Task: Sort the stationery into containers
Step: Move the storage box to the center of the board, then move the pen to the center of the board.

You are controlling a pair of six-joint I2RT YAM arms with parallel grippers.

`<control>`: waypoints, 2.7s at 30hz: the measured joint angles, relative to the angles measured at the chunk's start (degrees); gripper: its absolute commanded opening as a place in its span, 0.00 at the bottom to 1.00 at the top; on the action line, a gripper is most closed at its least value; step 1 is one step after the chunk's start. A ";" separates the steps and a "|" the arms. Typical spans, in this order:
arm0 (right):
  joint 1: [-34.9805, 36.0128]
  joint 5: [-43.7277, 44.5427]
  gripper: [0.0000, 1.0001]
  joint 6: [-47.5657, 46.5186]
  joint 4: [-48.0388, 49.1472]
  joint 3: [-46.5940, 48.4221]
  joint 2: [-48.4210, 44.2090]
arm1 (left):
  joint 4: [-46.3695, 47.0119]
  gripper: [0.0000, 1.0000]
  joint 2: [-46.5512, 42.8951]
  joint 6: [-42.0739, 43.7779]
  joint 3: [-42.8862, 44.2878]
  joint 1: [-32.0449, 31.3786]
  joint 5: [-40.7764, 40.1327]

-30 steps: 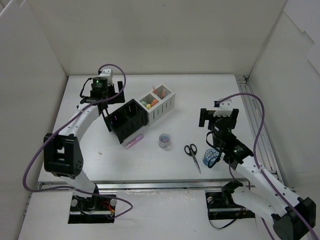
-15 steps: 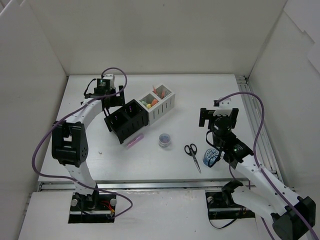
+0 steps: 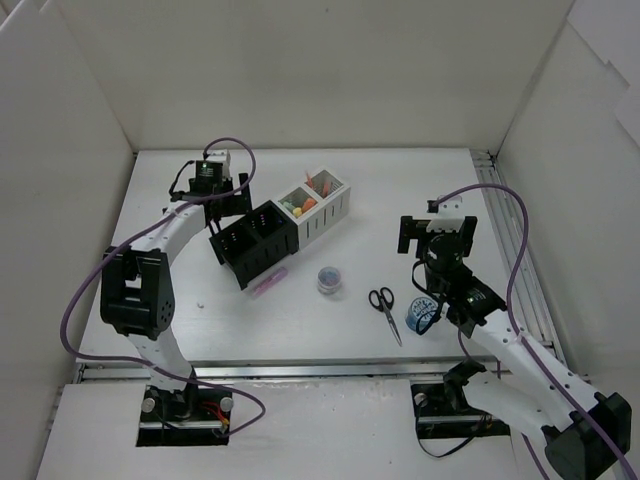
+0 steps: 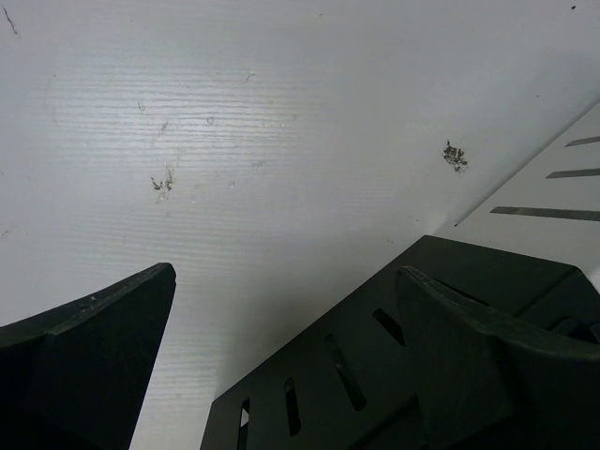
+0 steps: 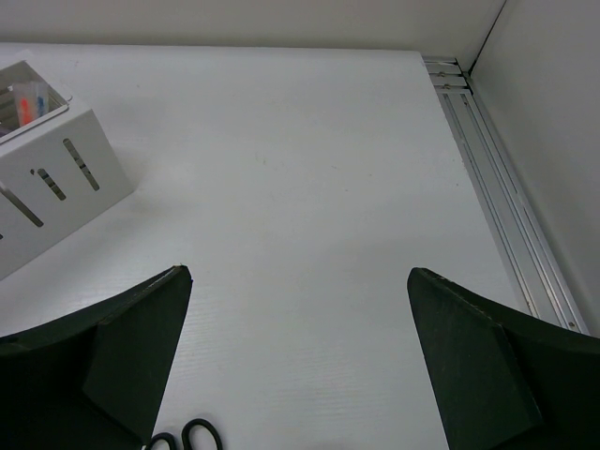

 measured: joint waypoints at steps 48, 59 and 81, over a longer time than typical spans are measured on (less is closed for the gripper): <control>-0.04 -6.03 0.98 1.49 -2.29 0.22 -1.49 | -4.96 0.99 -31.67 8.37 -29.51 -36.37 2.32; -0.28 -6.03 0.98 1.44 -3.02 0.24 -0.76 | -4.61 0.99 -14.78 6.45 -26.84 -36.59 -6.86; -0.37 -5.99 0.98 0.92 -2.99 0.33 -0.35 | -2.03 0.99 -7.02 5.92 -22.64 -33.62 -11.47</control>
